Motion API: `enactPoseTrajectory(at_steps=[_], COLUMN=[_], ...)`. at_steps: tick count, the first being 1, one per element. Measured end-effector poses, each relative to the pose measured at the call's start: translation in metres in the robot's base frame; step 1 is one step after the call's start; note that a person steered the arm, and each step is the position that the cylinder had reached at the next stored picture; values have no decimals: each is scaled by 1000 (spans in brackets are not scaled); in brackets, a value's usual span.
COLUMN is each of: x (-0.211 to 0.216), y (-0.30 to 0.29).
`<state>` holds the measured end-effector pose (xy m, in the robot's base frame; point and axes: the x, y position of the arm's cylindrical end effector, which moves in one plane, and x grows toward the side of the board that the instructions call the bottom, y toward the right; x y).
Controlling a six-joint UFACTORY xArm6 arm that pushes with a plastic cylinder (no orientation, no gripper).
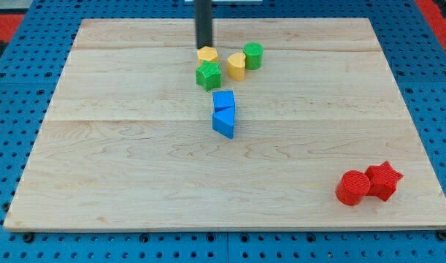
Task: Slide the yellow hexagon to the yellow heart
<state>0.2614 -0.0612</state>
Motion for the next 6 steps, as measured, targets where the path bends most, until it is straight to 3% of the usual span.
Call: enactPoseTrajectory(at_steps=[1, 2, 3, 5, 6], x=[13, 53, 49, -7, 10], y=[-47, 19, 70, 66, 108])
